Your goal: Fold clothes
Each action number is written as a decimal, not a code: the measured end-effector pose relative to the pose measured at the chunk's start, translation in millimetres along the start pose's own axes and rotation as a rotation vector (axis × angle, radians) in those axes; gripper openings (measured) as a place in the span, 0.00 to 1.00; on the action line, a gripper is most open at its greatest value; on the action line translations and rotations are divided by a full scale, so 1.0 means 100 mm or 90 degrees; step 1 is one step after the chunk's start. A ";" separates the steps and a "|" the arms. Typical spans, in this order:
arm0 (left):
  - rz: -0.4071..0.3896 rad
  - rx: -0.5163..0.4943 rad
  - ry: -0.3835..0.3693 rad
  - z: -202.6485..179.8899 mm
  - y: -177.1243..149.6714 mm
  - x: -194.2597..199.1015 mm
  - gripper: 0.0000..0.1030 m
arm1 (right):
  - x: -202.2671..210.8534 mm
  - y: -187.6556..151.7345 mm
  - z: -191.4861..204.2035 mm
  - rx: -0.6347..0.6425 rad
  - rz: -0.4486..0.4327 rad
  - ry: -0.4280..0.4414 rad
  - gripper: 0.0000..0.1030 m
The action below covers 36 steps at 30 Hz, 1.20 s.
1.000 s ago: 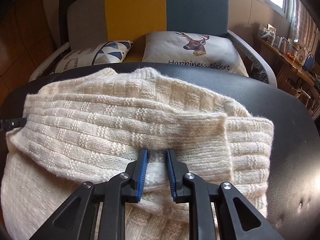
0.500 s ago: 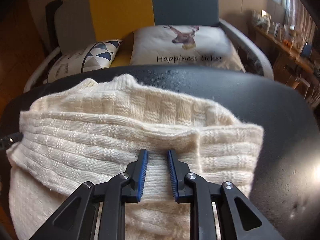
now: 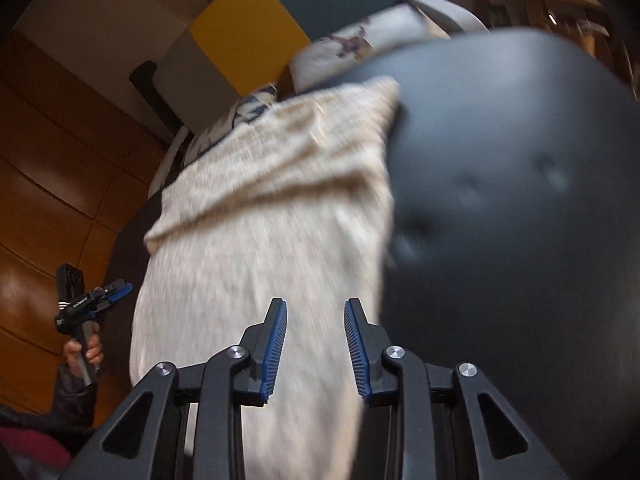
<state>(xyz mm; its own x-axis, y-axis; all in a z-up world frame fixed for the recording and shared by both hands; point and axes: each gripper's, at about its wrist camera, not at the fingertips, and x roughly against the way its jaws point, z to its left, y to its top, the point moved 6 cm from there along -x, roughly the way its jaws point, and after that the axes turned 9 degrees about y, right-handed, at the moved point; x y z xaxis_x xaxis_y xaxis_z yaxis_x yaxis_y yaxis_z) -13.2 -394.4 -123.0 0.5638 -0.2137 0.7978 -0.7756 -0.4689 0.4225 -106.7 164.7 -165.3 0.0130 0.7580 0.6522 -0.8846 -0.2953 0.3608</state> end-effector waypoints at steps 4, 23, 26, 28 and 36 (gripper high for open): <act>0.028 -0.008 -0.008 0.02 -0.55 0.18 0.45 | 0.18 -0.60 -0.27 -0.079 0.020 0.047 0.29; 0.059 0.056 -0.026 0.35 -1.73 0.60 0.52 | -0.28 -0.85 -0.05 -0.064 0.055 0.173 0.29; 0.057 0.051 -0.038 0.31 -1.81 0.58 0.52 | -0.27 -0.85 -0.07 -0.085 0.049 0.172 0.29; 0.045 0.044 -0.038 0.27 -1.83 0.59 0.54 | -0.28 -0.85 -0.04 -0.076 0.043 0.161 0.29; 0.010 -0.007 -0.031 0.09 -1.84 0.59 0.54 | -0.36 -0.83 0.03 -0.054 0.054 0.155 0.30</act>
<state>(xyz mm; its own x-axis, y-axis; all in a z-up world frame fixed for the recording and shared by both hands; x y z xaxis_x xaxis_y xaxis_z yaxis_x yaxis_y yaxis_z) 165.4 -327.9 -157.7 0.5648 -0.2619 0.7826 -0.7872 -0.4556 0.4157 -32.4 160.1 -216.6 -0.1657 0.8534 0.4942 -0.9138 -0.3214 0.2485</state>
